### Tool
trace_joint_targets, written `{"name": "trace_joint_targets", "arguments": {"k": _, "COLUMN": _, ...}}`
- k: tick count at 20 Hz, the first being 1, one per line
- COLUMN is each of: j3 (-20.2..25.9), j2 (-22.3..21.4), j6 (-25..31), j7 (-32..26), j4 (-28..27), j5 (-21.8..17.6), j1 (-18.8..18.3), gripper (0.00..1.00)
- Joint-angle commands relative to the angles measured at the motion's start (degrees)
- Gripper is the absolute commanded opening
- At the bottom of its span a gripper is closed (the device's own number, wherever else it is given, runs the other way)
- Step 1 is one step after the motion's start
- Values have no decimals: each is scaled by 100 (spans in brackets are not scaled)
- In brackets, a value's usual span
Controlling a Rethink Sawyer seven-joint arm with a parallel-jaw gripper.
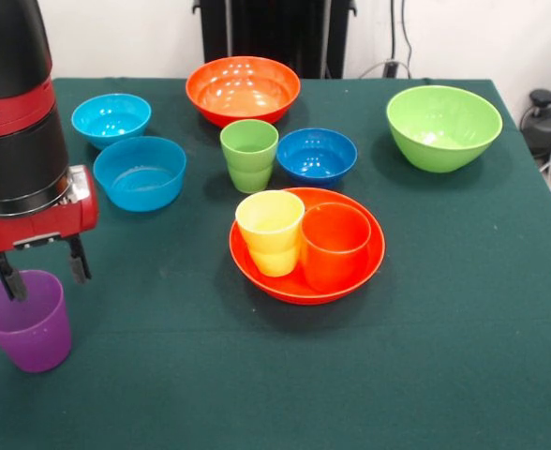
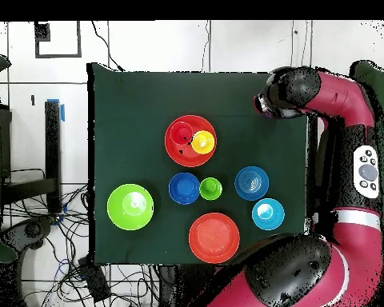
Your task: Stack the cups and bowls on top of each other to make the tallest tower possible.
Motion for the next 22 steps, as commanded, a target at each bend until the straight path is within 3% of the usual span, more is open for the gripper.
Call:
{"name": "trace_joint_targets", "arguments": {"k": 1, "j3": -169, "j2": -118, "j6": -430, "j7": -679, "j4": 459, "j5": -368, "j1": 98, "gripper": 100}}
{"name": "trace_joint_targets", "arguments": {"k": 7, "j3": -116, "j2": -160, "j6": -720, "j7": -660, "j4": 749, "j5": -222, "j1": -17, "gripper": 100}}
{"name": "trace_joint_targets", "arguments": {"k": 22, "j3": -23, "j2": -107, "j6": -797, "j7": -654, "j4": 877, "j5": -93, "j1": -76, "gripper": 100}}
